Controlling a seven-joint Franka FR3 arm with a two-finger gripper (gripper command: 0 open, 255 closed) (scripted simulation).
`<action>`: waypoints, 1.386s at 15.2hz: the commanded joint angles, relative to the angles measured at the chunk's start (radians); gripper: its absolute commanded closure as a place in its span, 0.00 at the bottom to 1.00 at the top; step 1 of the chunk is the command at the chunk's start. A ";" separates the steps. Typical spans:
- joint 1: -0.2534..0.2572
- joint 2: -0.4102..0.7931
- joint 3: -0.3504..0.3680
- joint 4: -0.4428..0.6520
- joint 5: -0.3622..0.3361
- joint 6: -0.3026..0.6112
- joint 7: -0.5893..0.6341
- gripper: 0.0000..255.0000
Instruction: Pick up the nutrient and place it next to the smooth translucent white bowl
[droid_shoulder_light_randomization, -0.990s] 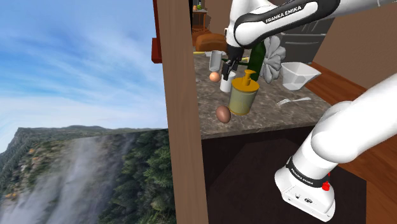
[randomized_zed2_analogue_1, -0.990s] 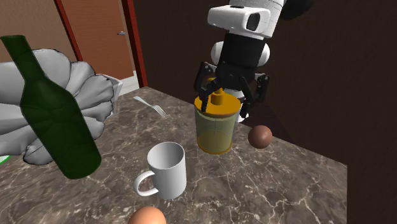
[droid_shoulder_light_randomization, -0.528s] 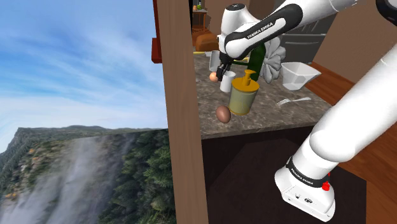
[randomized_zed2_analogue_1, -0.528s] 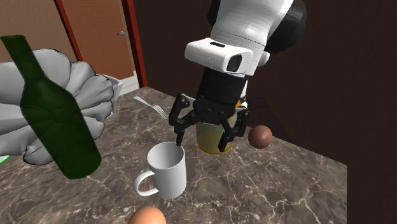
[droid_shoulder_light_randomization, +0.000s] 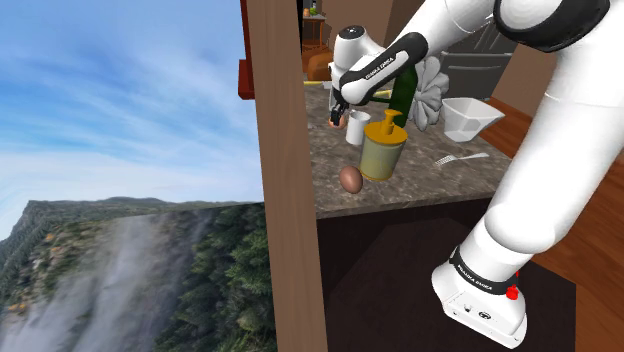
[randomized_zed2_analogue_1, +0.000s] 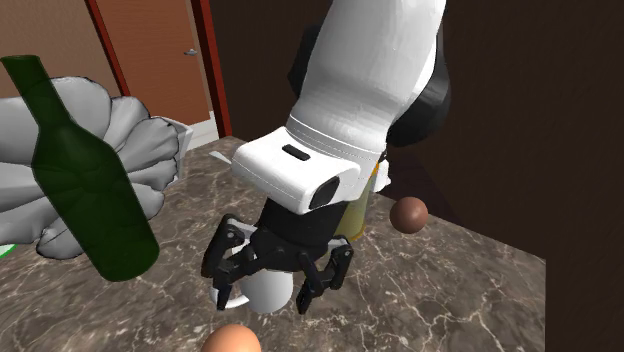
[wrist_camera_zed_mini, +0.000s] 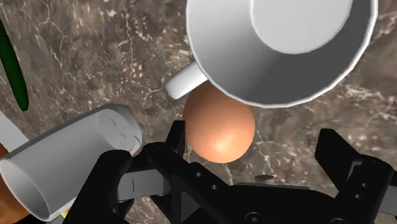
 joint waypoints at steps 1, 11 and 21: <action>-0.005 0.071 -0.009 0.064 -0.027 0.030 -0.004 0.00; -0.021 0.183 -0.025 0.116 -0.044 0.102 0.004 0.00; -0.021 0.183 -0.025 0.116 -0.044 0.102 0.004 1.00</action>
